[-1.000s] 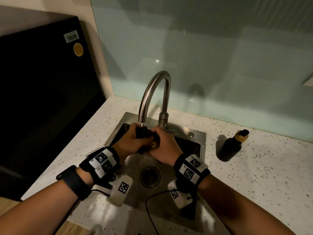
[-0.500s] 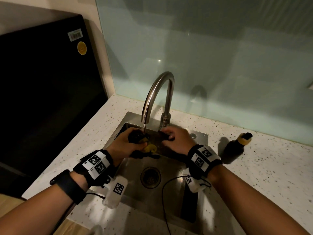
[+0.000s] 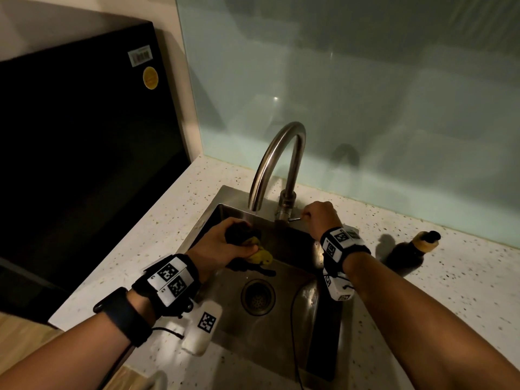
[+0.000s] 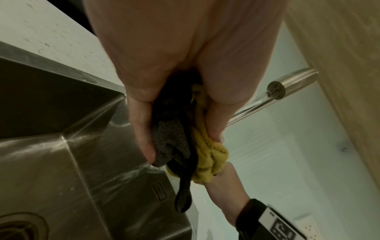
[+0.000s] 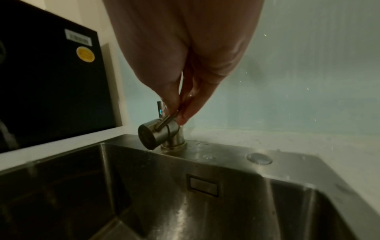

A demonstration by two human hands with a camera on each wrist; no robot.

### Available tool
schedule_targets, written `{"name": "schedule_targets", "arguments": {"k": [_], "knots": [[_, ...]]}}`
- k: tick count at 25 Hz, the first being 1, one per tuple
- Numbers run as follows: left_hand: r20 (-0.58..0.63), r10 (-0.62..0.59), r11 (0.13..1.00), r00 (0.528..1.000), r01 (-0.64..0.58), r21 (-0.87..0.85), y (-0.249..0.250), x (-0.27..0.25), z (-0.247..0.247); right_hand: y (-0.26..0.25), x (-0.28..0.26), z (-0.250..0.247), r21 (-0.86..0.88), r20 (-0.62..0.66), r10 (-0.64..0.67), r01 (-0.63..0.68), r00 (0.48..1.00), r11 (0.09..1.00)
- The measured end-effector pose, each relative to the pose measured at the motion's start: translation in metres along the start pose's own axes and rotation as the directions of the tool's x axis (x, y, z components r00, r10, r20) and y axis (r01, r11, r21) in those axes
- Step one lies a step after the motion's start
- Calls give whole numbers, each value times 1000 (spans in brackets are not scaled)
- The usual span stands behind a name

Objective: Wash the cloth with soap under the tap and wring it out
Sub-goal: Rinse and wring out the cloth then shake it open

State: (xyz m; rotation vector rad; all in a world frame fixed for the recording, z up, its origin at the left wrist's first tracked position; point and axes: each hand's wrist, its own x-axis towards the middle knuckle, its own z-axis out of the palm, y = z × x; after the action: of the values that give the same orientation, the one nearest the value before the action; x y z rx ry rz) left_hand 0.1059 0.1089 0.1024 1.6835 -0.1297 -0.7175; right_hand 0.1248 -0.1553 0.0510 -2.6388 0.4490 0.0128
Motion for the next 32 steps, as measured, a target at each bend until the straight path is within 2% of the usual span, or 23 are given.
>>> {"name": "schedule_targets", "arguments": {"k": [4,5,6,7,8,9,10,12,14,15,17,20,23,24,26,28,30,32], "knots": [[-8,-71,989,997,69,-133,3,0,8,-20,-28,-14,242,-81,50,-29,995,970],[-14,-84,978,996,80,-191,5,0,10,-29,-44,-18,362,-29,41,-28,999,932],[-13,-91,966,996,85,-243,8,2,13,-40,-59,-22,511,99,5,-55,995,858],[2,-89,956,996,86,-282,11,2,16,-51,-77,-24,647,274,-59,-139,960,750],[29,-82,951,996,87,-295,14,1,19,-58,-92,-24,723,424,-136,-244,895,647],[59,-75,955,995,89,-283,17,0,24,-62,-103,-23,747,497,-197,-301,845,593],[85,-72,963,994,92,-254,21,-2,30,-62,-110,-19,752,492,-233,-275,839,599],[139,-65,976,988,92,-199,26,-7,40,-59,-113,-12,726,359,-246,-104,900,680],[179,-62,981,982,93,-171,29,-10,50,-60,-109,-5,638,266,-292,60,919,768],[167,-65,985,984,90,-146,29,-9,55,-62,-111,-1,592,273,-310,95,911,800],[99,-49,998,994,54,-43,28,-6,61,-63,-112,6,532,316,-290,85,903,842],[43,-14,997,999,11,80,27,0,67,-63,-108,7,352,299,-223,110,928,930],[-12,-13,998,1000,14,54,25,3,70,-65,-108,-3,194,323,-296,243,899,950],[-26,-13,999,1000,14,43,23,5,70,-66,-107,-5,152,322,-290,253,901,955],[-30,-4,999,1000,5,41,21,5,73,-65,-106,-7,278,348,-215,119,912,953],[-5,15,998,1000,-15,56,21,5,73,-63,-110,-16,293,355,-219,114,909,949],[62,2,990,998,-10,138,25,3,67,-58,-111,-23,270,376,-221,122,900,955],[180,0,969,984,-44,244,24,-1,56,-50,-109,-29,297,412,-223,101,884,949]]}}
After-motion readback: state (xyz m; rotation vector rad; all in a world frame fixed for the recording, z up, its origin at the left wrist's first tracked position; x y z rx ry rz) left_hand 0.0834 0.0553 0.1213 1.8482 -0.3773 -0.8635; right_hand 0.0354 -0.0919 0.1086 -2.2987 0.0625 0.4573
